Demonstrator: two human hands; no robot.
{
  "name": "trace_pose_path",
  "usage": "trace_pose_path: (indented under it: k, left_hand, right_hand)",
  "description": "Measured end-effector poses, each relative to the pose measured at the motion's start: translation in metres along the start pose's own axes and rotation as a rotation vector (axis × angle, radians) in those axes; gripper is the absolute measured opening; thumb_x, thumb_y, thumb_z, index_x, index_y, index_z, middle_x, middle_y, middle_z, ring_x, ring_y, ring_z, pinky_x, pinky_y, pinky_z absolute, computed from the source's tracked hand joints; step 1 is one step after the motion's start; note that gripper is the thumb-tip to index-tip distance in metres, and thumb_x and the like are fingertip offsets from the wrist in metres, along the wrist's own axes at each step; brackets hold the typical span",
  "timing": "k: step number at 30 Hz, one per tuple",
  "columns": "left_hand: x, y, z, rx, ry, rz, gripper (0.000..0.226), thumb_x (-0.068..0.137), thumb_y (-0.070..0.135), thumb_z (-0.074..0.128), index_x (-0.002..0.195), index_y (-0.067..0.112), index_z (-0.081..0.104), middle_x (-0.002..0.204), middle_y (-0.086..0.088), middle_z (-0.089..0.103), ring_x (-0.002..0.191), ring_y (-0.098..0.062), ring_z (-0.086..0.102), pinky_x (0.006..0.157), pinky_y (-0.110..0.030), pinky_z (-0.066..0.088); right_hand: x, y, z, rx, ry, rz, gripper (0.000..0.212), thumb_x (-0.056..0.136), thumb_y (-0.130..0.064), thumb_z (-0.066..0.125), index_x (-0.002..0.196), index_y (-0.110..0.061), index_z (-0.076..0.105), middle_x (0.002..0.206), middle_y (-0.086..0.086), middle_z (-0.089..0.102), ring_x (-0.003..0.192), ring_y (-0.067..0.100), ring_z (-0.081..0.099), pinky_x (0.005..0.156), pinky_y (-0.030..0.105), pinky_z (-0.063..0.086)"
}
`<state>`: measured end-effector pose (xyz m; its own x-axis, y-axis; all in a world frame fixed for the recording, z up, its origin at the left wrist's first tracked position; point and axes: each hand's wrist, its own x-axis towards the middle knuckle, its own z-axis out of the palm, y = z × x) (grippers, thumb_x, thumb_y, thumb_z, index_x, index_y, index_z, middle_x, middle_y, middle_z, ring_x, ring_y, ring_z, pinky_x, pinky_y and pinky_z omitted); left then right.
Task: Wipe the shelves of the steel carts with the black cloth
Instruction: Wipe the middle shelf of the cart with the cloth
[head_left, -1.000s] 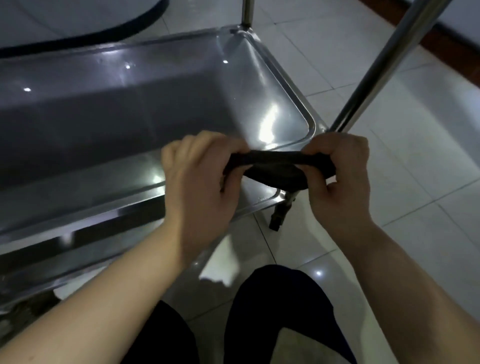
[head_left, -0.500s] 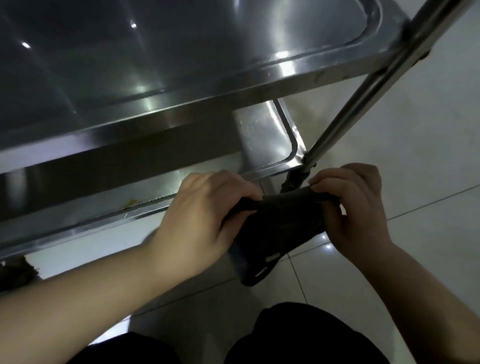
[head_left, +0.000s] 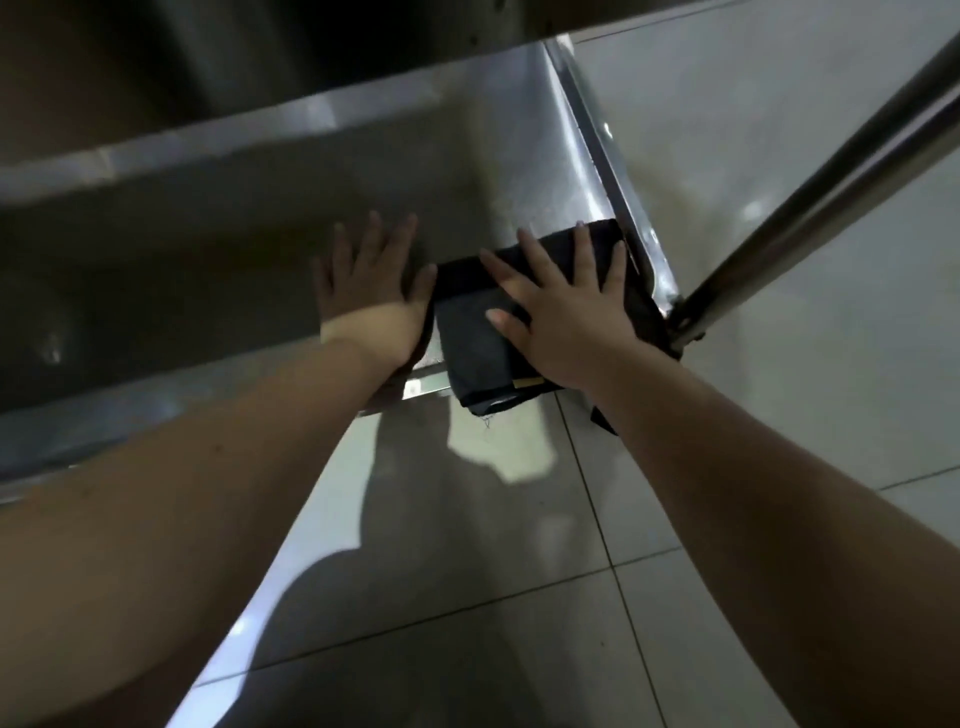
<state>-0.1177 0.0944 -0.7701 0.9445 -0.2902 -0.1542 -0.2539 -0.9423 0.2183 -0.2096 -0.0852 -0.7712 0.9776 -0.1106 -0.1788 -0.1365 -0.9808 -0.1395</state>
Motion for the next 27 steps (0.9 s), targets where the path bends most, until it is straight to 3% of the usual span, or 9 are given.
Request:
trace_pose_path:
  k: [2, 5, 11, 14, 16, 18, 21, 24, 27]
  left_hand:
    - [-0.005, -0.008, 0.013, 0.071, 0.005, 0.006, 0.055, 0.103, 0.047, 0.026, 0.155, 0.039, 0.010, 0.165, 0.004, 0.002, 0.150, -0.029, -0.006, 0.119, -0.052, -0.004]
    - [-0.006, -0.008, 0.016, 0.120, 0.038, 0.028, 0.054, 0.104, 0.043, 0.022, 0.155, 0.037, 0.006, 0.165, 0.004, -0.001, 0.151, -0.028, -0.005, 0.119, -0.053, -0.005]
    - [-0.009, -0.013, 0.019, 0.134, 0.034, 0.056, 0.062, 0.095, 0.047, 0.010, 0.155, 0.036, 0.006, 0.165, 0.003, -0.001, 0.151, -0.026, -0.005, 0.119, -0.051, -0.006]
    - [-0.009, -0.012, 0.018, 0.115, 0.045, 0.056, 0.065, 0.091, 0.046, 0.011, 0.155, 0.037, 0.007, 0.165, 0.003, 0.000, 0.151, -0.025, -0.005, 0.119, -0.049, -0.007]
    - [-0.009, -0.014, 0.018, 0.096, 0.050, 0.062, 0.065, 0.091, 0.044, 0.012, 0.156, 0.035, 0.007, 0.165, 0.003, -0.001, 0.151, -0.024, -0.006, 0.120, -0.048, -0.007]
    - [-0.008, -0.015, 0.018, 0.087, 0.066, 0.052, 0.063, 0.094, 0.043, 0.015, 0.156, 0.033, 0.007, 0.165, 0.003, -0.001, 0.151, -0.023, -0.006, 0.120, -0.048, -0.007]
    - [-0.007, -0.013, 0.021, 0.088, 0.080, 0.026, 0.062, 0.095, 0.043, 0.015, 0.156, 0.034, 0.007, 0.164, 0.005, -0.001, 0.151, -0.021, -0.005, 0.118, -0.053, -0.008]
    - [-0.007, -0.012, 0.023, 0.098, 0.101, 0.017, 0.055, 0.103, 0.038, 0.023, 0.155, 0.039, 0.006, 0.164, 0.008, 0.000, 0.151, -0.020, -0.005, 0.116, -0.058, -0.010]
    - [-0.007, -0.012, 0.022, 0.103, 0.120, 0.016, 0.057, 0.103, 0.036, 0.028, 0.155, 0.039, 0.006, 0.164, 0.007, 0.000, 0.151, -0.021, -0.004, 0.117, -0.055, -0.008]
  right_hand:
    - [0.003, -0.002, 0.008, -0.012, -0.012, 0.004, 0.066, 0.087, -0.077, 0.010, 0.147, -0.055, -0.005, 0.163, -0.009, -0.012, 0.144, 0.043, -0.019, 0.108, 0.070, -0.015]
    - [0.014, 0.000, 0.009, -0.058, -0.038, 0.026, 0.075, 0.078, -0.087, 0.004, 0.145, -0.058, -0.012, 0.161, -0.008, -0.018, 0.143, 0.044, -0.022, 0.106, 0.070, -0.017]
    - [0.090, 0.008, -0.007, -0.049, 0.019, 0.074, 0.073, 0.081, -0.084, 0.009, 0.147, -0.055, -0.002, 0.163, -0.006, -0.011, 0.145, 0.043, -0.017, 0.108, 0.070, -0.012]
    - [0.139, 0.007, -0.016, -0.045, 0.025, 0.074, 0.073, 0.084, -0.083, 0.013, 0.149, -0.053, -0.001, 0.162, -0.003, -0.017, 0.144, 0.041, -0.022, 0.105, 0.074, -0.011]
    - [0.156, 0.004, -0.018, -0.026, 0.107, 0.041, 0.073, 0.085, -0.081, 0.020, 0.149, -0.054, -0.002, 0.160, -0.002, -0.025, 0.142, 0.041, -0.027, 0.102, 0.078, -0.009]
    - [0.161, 0.005, -0.019, 0.003, 0.145, -0.031, 0.069, 0.087, -0.078, 0.026, 0.149, -0.053, 0.007, 0.162, -0.006, -0.018, 0.144, 0.040, -0.024, 0.100, 0.080, -0.009]
    - [0.138, 0.009, -0.021, -0.019, 0.031, -0.081, 0.075, 0.083, -0.083, 0.021, 0.150, -0.051, 0.009, 0.163, -0.014, -0.006, 0.147, 0.038, -0.014, 0.101, 0.078, -0.012]
    - [0.080, 0.007, -0.011, -0.061, -0.047, -0.076, 0.086, 0.074, -0.089, 0.013, 0.148, -0.052, -0.007, 0.162, -0.012, -0.015, 0.146, 0.040, -0.017, 0.104, 0.075, -0.014]
    - [0.010, 0.005, -0.001, -0.076, -0.142, -0.122, 0.088, 0.062, -0.091, -0.006, 0.140, -0.056, -0.024, 0.157, -0.013, -0.028, 0.143, 0.039, -0.025, 0.105, 0.072, -0.016]
